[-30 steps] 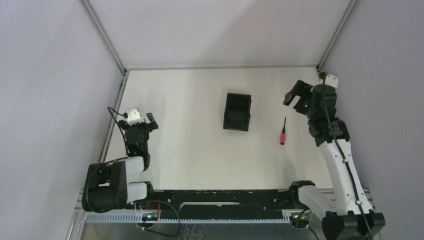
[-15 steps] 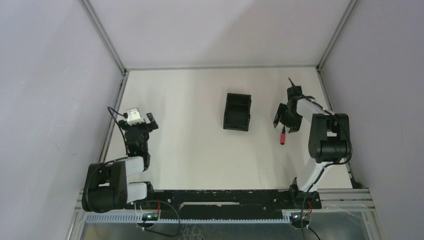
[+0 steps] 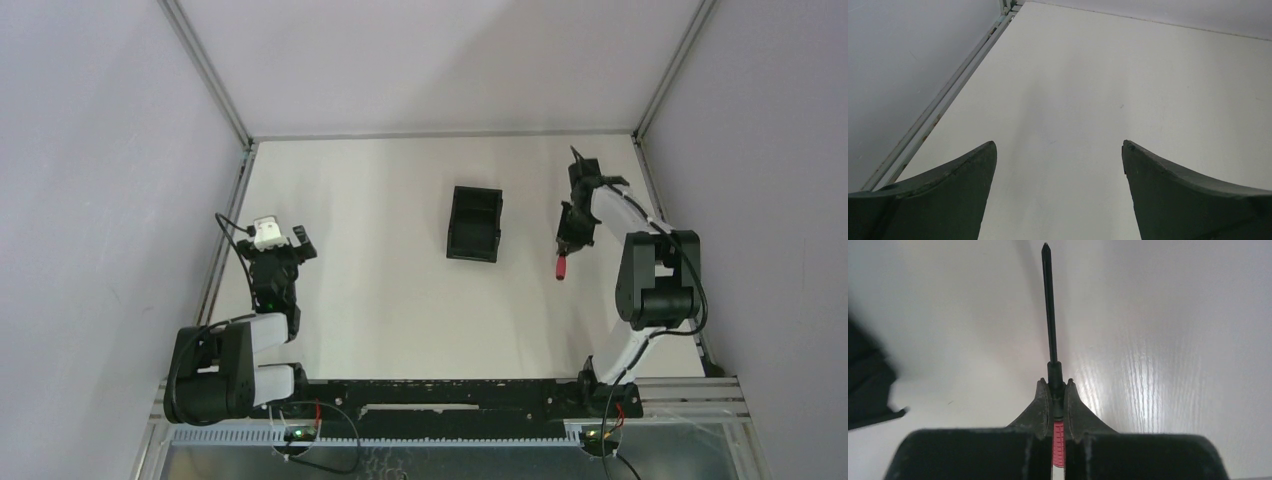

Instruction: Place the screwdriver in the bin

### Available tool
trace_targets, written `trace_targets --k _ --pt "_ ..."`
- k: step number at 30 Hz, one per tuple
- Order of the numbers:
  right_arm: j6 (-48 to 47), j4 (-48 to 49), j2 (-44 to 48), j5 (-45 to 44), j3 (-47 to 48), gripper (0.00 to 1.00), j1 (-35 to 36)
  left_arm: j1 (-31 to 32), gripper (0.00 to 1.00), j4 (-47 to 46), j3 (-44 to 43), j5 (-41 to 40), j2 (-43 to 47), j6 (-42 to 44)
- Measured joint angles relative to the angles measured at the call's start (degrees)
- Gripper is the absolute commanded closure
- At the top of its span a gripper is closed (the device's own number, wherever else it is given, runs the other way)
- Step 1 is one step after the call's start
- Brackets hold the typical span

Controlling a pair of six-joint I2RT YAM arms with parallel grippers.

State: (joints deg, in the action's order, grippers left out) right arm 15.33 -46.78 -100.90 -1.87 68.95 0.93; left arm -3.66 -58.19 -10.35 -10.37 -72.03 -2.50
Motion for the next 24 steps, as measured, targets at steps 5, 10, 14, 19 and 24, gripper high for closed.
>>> trace_targets --k 5,10,14,19,24 --pt "-1.0 -9.8 2.5 0.0 15.1 1.00 0.8 0.0 0.00 0.0 0.0 0.0 0.0 0.0" --pt "-1.1 -14.8 3.2 0.6 24.6 1.00 1.1 0.0 0.00 0.0 0.0 0.0 0.0 0.0" --pt "0.2 -18.3 0.9 0.5 28.1 1.00 3.4 0.0 0.00 0.0 0.0 0.0 0.0 0.0" --pt "2.6 -18.3 -5.4 0.4 35.3 1.00 13.9 0.0 0.00 0.0 0.0 0.0 0.0 0.0" --pt "3.0 -17.7 -12.4 1.4 44.4 1.00 24.1 0.0 0.00 0.0 0.0 0.0 0.0 0.0"
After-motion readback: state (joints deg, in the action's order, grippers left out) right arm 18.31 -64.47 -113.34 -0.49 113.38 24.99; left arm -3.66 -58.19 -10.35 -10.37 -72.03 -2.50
